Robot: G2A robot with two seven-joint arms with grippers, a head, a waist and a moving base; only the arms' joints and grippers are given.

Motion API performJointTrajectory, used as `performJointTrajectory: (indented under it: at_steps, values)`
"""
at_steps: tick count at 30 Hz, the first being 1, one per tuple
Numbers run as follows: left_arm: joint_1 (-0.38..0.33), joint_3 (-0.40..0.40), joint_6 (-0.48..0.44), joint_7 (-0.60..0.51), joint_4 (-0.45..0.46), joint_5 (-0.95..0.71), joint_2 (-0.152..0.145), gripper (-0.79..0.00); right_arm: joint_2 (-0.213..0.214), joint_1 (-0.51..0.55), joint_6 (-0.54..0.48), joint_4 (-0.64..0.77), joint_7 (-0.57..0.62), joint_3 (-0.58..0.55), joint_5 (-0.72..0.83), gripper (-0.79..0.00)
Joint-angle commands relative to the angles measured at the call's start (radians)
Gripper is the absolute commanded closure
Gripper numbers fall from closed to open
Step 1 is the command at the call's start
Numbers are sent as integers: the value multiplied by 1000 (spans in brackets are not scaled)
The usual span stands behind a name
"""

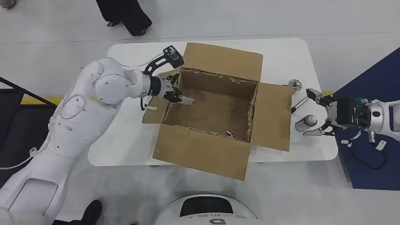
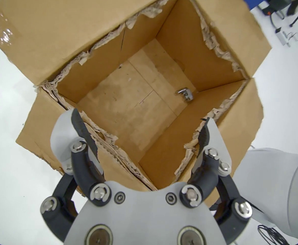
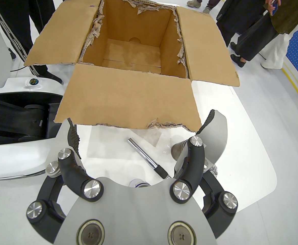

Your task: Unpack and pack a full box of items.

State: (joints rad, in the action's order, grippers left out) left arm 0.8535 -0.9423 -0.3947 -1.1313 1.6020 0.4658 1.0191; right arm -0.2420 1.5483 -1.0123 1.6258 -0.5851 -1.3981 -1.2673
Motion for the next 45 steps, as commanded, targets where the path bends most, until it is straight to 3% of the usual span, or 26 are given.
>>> performJointTrajectory:
  at_steps: [1,7,13,18,24,28,31,45]
  values:
    - [-20,47,11,-10,-28,30,11,-785,0,0,0,0,0,0,0,-785]
    - [-63,105,33,-24,-68,-26,33,-785,0,0,0,0,0,0,0,-785]
    - [-83,128,9,14,-46,-54,46,-785,0,0,0,0,0,0,0,-785]
    - [-68,105,37,55,13,-15,41,-785,0,0,0,0,0,0,0,-785]
    - [-34,111,-3,66,47,-185,46,-785,0,0,0,0,0,0,0,-785]
    - [-47,130,-40,88,-5,-372,63,-785,0,0,0,0,0,0,0,-785]
    - [-74,149,-42,105,-62,-407,76,-785,0,0,0,0,0,0,0,-785]
    - [-126,250,2,106,-168,-270,113,-785,0,0,0,0,0,0,0,-785]
